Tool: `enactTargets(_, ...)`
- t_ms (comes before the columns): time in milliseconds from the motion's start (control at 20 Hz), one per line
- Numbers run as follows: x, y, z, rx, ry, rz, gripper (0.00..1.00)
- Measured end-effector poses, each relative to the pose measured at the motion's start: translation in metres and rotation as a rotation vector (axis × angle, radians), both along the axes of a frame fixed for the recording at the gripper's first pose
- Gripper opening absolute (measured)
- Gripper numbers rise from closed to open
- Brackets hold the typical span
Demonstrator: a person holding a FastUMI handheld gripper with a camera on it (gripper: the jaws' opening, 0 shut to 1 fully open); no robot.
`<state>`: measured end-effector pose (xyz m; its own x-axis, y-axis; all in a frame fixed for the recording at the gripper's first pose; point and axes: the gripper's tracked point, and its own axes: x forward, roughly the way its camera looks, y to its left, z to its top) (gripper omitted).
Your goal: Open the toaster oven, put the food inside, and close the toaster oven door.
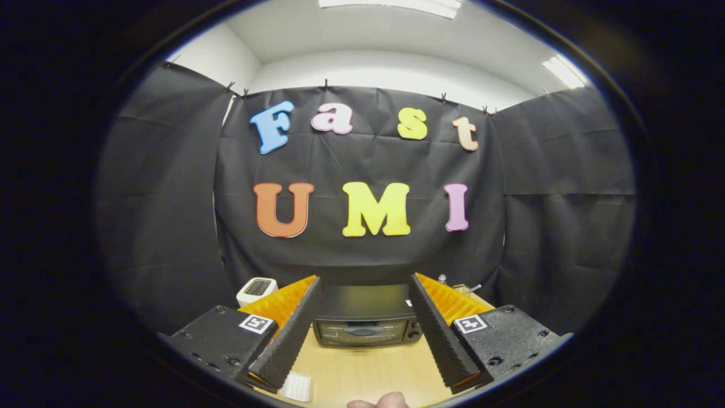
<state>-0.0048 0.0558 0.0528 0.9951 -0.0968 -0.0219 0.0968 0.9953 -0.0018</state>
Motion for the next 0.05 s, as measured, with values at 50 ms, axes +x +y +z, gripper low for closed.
enactTargets(50, 0.0028, -0.0007, -0.0015, 0.006, 0.009, 0.003, 1.00)
